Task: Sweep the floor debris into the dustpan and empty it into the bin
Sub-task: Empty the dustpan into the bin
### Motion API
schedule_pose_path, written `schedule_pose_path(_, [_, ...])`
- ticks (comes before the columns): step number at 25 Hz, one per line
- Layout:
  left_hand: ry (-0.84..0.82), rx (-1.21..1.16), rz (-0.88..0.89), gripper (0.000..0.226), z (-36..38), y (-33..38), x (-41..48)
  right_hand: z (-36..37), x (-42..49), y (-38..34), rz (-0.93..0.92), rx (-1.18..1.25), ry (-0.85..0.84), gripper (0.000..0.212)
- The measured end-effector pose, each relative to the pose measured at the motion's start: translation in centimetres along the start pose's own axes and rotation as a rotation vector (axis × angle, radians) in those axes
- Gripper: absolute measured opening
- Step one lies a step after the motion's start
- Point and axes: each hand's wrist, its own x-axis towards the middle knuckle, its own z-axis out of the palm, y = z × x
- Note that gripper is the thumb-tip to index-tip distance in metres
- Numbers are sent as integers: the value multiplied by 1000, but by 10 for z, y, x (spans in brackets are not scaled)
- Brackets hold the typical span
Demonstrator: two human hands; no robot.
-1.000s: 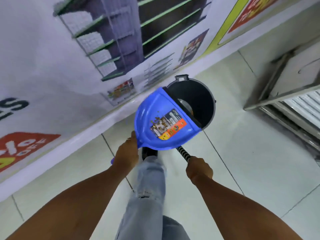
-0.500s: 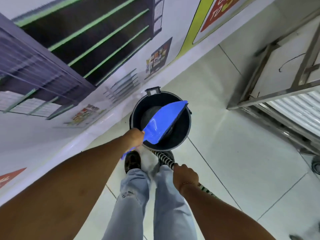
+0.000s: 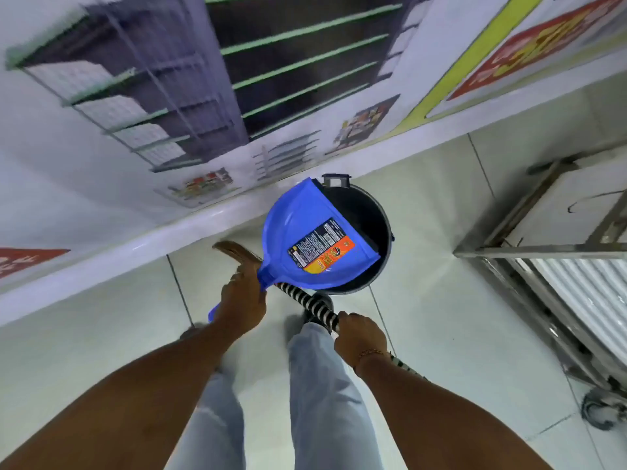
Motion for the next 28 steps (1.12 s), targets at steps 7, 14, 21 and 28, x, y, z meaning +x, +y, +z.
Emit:
schedule_pose_path(7, [123, -167, -127, 40, -50, -176, -63, 24, -12, -105, -1, -95, 25, 48])
schedule_pose_path(14, [48, -132, -229, 41, -94, -407, -106, 60, 69, -294, -162, -149, 83, 42])
schedule_pose_path(21, [-61, 44, -310, 48, -22, -594, -105, 122, 209, -449, -510, -435, 134, 46])
schedule_pose_path(28, [118, -7, -214, 46, 79, -632, -30, 201, 316, -522, -519, -364, 325, 51])
